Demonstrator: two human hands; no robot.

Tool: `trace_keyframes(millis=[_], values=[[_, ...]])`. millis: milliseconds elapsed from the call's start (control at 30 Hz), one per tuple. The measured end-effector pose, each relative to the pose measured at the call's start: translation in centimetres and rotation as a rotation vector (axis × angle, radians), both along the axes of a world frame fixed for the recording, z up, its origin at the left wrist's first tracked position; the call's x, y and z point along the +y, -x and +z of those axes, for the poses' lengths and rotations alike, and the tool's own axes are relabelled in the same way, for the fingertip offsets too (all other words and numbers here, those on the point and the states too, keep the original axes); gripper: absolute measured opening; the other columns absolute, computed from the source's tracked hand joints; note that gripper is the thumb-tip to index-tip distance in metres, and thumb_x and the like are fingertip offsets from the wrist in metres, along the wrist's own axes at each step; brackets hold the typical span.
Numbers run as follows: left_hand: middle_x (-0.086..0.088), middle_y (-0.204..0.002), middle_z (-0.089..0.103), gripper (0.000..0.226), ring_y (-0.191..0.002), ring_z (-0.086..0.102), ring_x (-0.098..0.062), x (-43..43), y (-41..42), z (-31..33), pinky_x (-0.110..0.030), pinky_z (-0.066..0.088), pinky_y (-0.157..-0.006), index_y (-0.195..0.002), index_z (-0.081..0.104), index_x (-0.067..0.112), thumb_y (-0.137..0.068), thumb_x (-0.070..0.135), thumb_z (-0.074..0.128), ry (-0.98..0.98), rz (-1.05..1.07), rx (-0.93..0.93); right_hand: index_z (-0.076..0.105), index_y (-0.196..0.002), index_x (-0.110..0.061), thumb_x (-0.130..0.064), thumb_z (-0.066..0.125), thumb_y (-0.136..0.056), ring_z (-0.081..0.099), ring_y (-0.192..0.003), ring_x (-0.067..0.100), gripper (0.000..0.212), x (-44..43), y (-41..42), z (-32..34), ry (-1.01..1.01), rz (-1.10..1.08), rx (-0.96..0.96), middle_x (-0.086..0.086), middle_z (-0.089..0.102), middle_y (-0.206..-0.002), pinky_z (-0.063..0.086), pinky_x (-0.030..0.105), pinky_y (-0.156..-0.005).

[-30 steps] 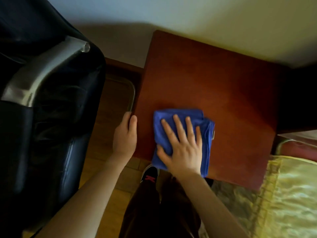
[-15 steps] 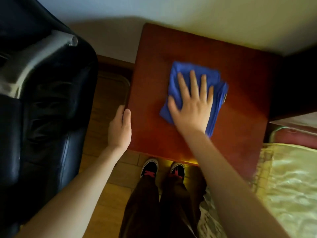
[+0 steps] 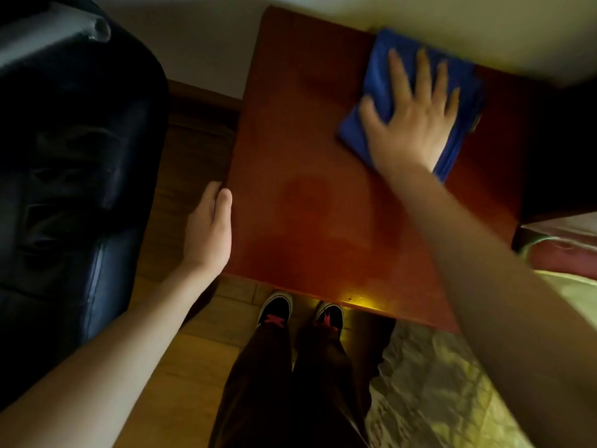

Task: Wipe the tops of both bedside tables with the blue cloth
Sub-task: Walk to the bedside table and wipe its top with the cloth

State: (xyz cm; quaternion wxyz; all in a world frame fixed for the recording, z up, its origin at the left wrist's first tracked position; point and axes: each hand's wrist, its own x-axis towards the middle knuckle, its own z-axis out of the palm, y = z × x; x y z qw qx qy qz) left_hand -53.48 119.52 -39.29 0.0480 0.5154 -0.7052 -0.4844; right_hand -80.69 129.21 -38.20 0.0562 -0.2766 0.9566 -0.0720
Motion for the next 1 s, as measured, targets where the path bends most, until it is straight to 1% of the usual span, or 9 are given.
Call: trace_keyframes(millis=[133,267,400,467,633,733,867,933,1000], values=[[0.006,-0.076,0.057,0.035,-0.058,0.050,-0.006,0.2,0.1,0.4,-0.027,0.041,-0.057,-0.105,0.055,0.018,-0.103,0.038,0.026,0.034,-0.010,-0.020,0.022,-0.149,-0.039,-0.064,0.026,-0.087,0.012,-0.149,0.028,0.067,-0.8,2.1,0.5,-0.020,0.025,-0.031,-0.001,0.020,-0.161,0.008,0.050,-0.120],[0.005,-0.081,0.059,0.040,-0.066,0.056,-0.015,0.2,0.2,1.1,-0.032,0.045,-0.061,-0.110,0.054,0.019,-0.101,0.045,0.024,0.027,-0.012,-0.066,0.031,-0.147,-0.037,-0.059,0.036,-0.088,0.020,-0.147,0.031,0.063,4.0,-4.6,0.8,0.013,0.047,-0.015,0.002,0.028,-0.158,0.016,0.053,-0.117],[-0.004,-0.108,0.065,0.056,-0.096,0.063,-0.026,0.3,0.3,1.6,-0.045,0.054,-0.085,-0.121,0.052,0.020,-0.095,0.059,0.020,-0.047,0.002,-0.101,0.027,-0.148,-0.037,-0.057,0.039,-0.091,0.014,-0.149,0.029,0.062,12.2,-14.5,1.3,-0.079,0.083,-0.076,0.001,0.023,-0.160,0.016,0.054,-0.117],[-0.001,-0.097,0.063,0.052,-0.087,0.062,-0.023,0.4,0.5,1.7,-0.044,0.054,-0.080,-0.114,0.054,0.020,-0.097,0.056,0.021,-0.045,0.007,-0.089,0.031,-0.147,-0.037,-0.058,0.043,-0.089,0.016,-0.148,0.030,0.063,14.4,-16.6,1.2,-0.106,0.096,-0.073,0.002,0.025,-0.159,0.019,0.056,-0.116],[0.016,-0.088,0.057,0.029,-0.074,0.058,0.009,0.6,0.6,1.2,-0.018,0.045,-0.069,-0.098,0.052,0.039,-0.104,0.040,0.024,-0.033,0.015,-0.060,0.029,-0.147,-0.041,-0.059,0.043,-0.085,0.019,-0.147,0.029,0.066,11.2,-9.2,0.4,-0.061,0.089,-0.025,0.000,0.028,-0.158,0.020,0.053,-0.116],[0.021,-0.092,0.055,0.027,-0.078,0.056,0.011,0.5,0.4,0.6,0.000,0.040,-0.067,-0.104,0.051,0.034,-0.105,0.036,0.025,0.011,0.006,-0.063,0.030,-0.147,-0.039,-0.061,0.036,-0.085,0.021,-0.147,0.029,0.066,7.2,-1.4,-0.2,-0.021,0.016,0.055,0.000,0.028,-0.158,0.018,0.049,-0.117],[0.007,-0.115,0.058,0.042,-0.103,0.056,-0.010,0.5,0.2,0.4,-0.011,0.038,-0.078,-0.127,0.051,0.015,-0.104,0.038,0.024,0.026,-0.016,-0.026,0.022,-0.149,-0.039,-0.063,0.025,-0.088,0.011,-0.149,0.026,0.066,4.3,5.5,0.4,-0.021,-0.035,-0.016,-0.002,0.020,-0.161,0.008,0.049,-0.120],[0.002,-0.109,0.061,0.042,-0.099,0.058,-0.017,0.5,0.2,0.5,-0.017,0.039,-0.074,-0.122,0.053,0.015,-0.103,0.040,0.024,0.024,-0.022,-0.009,0.022,-0.149,-0.039,-0.063,0.024,-0.088,0.011,-0.149,0.027,0.065,4.7,5.1,0.6,-0.019,-0.020,-0.013,-0.002,0.019,-0.161,0.008,0.051,-0.119],[0.008,-0.095,0.060,0.038,-0.087,0.059,-0.008,0.5,0.3,0.7,-0.022,0.041,-0.071,-0.111,0.054,0.018,-0.103,0.040,0.024,0.022,-0.020,-0.025,0.024,-0.149,-0.039,-0.062,0.028,-0.088,0.014,-0.149,0.028,0.065,6.5,2.1,0.7,-0.004,-0.018,0.003,-0.001,0.022,-0.160,0.010,0.052,-0.119]])
